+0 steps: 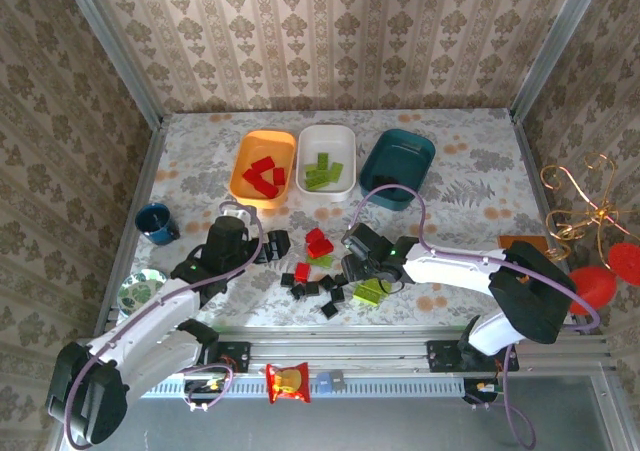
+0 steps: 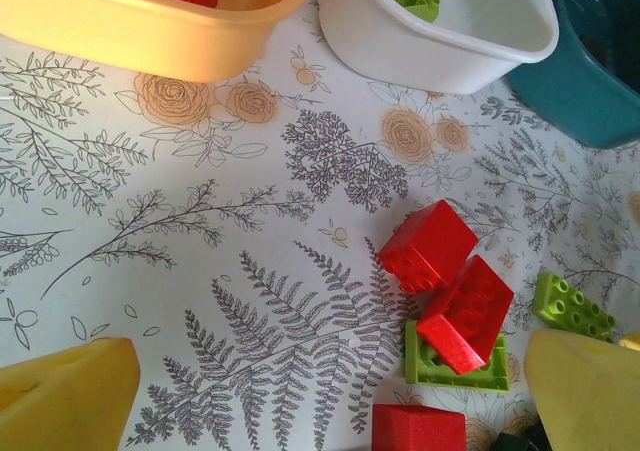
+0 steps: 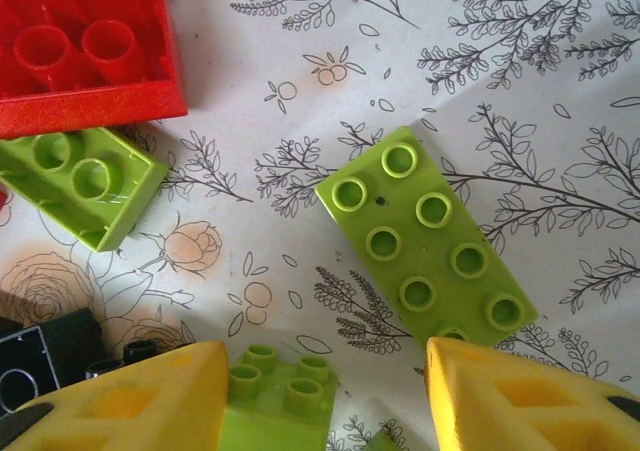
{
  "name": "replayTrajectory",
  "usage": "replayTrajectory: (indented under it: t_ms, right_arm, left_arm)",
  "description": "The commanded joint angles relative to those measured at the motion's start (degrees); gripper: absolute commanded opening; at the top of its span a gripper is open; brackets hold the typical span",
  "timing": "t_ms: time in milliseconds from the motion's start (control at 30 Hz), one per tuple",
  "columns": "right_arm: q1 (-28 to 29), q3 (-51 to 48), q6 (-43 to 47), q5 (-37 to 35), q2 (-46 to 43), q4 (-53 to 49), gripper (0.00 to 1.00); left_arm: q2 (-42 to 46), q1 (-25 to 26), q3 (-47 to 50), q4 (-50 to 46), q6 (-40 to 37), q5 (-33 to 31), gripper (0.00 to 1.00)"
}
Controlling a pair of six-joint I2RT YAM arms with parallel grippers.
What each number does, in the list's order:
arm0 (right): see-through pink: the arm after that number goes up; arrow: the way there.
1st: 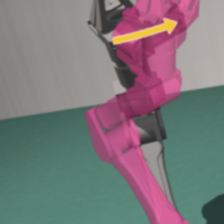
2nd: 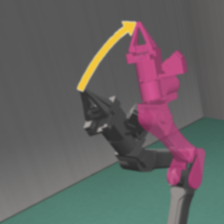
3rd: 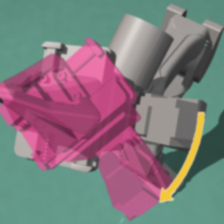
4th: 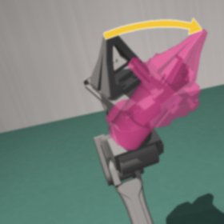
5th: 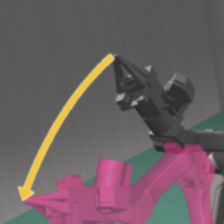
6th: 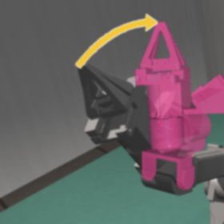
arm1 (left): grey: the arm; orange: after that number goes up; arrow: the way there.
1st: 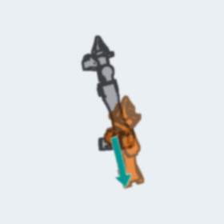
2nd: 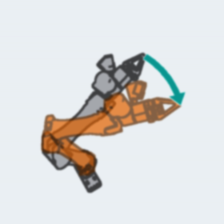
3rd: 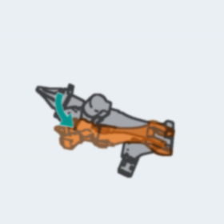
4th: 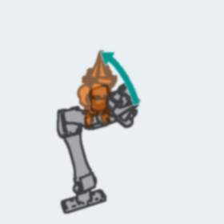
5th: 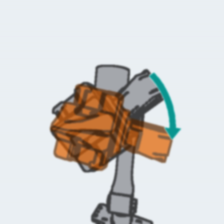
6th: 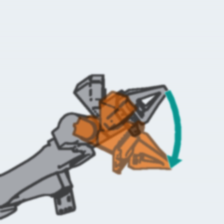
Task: Sort the legos into containers by color
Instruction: Move the lego to the bottom-center of the table.
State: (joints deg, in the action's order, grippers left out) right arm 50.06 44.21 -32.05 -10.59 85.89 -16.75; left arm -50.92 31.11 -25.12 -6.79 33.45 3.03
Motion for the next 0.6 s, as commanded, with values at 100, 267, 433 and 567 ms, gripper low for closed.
replayTrajectory:
  t_ms: [100, 267, 433, 567]
  right_arm:
    - [-0.2, -0.7, -2.3, -8.7, -1.8, -8.6, 0.51]
    - [-0.7, -2.1, -1.7, -8.0, -5.9, -7.1, 0.53]
    - [-0.8, -2.0, 0.0, -3.2, -9.4, -3.5, 0.68]
    - [-0.6, -1.0, -1.0, -1.9, -6.6, -5.2, 0.72]
  left_arm:
    - [-0.4, -0.7, 0.8, 0.7, 0.8, 0.0, 1.0]
    - [-0.9, -0.8, 0.9, 1.4, 1.0, 0.3, 1.0]
    - [-1.3, -0.7, 0.4, 1.7, 1.1, 0.3, 1.0]
    - [-1.1, -0.8, 0.8, 1.5, 1.0, 0.1, 1.0]
